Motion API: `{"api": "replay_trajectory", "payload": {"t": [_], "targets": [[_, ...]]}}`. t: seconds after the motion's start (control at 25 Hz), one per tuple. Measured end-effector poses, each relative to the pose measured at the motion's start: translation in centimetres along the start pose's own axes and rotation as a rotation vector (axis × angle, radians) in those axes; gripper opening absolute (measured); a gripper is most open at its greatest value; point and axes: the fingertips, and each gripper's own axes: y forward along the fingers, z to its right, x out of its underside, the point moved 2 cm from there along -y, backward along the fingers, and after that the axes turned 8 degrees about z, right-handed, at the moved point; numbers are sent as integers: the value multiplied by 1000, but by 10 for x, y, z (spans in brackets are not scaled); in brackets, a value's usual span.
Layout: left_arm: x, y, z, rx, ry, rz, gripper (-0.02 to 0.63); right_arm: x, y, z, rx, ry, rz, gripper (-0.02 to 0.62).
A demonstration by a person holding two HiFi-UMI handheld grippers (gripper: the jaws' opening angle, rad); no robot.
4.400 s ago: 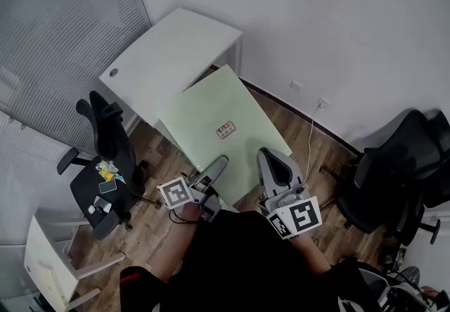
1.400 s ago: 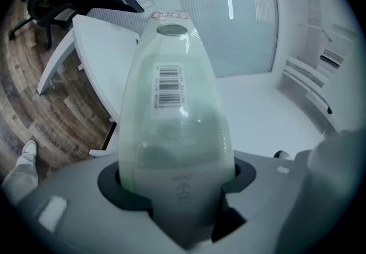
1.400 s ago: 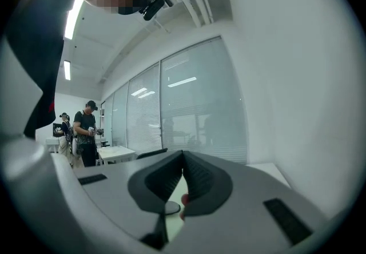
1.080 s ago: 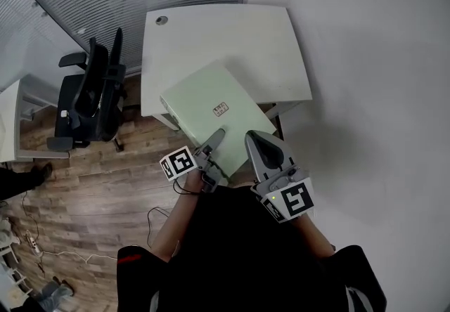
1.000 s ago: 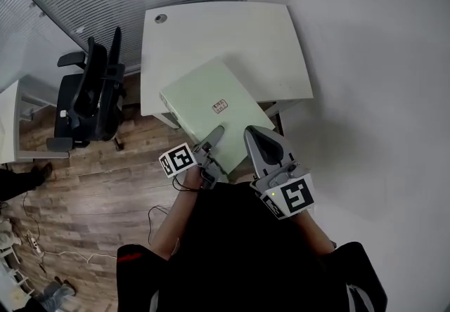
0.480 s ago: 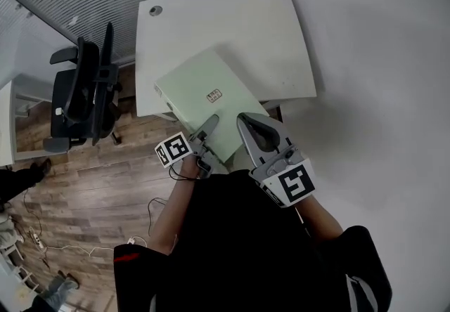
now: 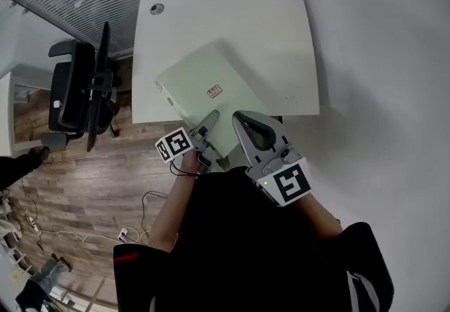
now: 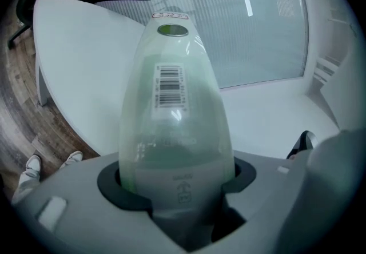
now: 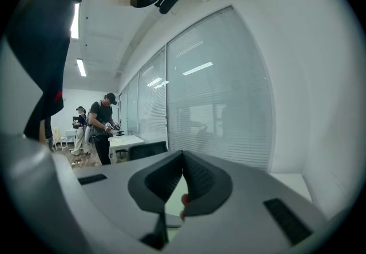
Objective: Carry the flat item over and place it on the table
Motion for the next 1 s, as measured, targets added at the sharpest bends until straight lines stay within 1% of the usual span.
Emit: {"api": "replay_trajectory", "payload": {"t": [0.12,0.2,0.36,0.52,0.6,0.72,0.88,1.0], "targets": [[-4,22,-7,-21,-11,11,307,8,12,20,-18,12,-16,0],[-7,33,-9,-31,-18,17,307,7,19,29,-34,19,-10,0],[-10,48,-15,-62,-19,33,307,16,24,43,-61,-1,-77,0],[-15,55,-18,-58,-27,46,307,20,31,53,-67,8,-95,0],[-16,61,-22,-69,-7,33,307,24,35,60,-65,16,-102,0],[-13,69,-28,-114,28,2,307,27,40,68,-70,20,-114,0],[-17,75,-37,-154,34,0,307,28,45,70,-79,19,-115,0],[-16,71,-37,-190,43,-24,315,26,40,67,-79,23,-119,0]]}}
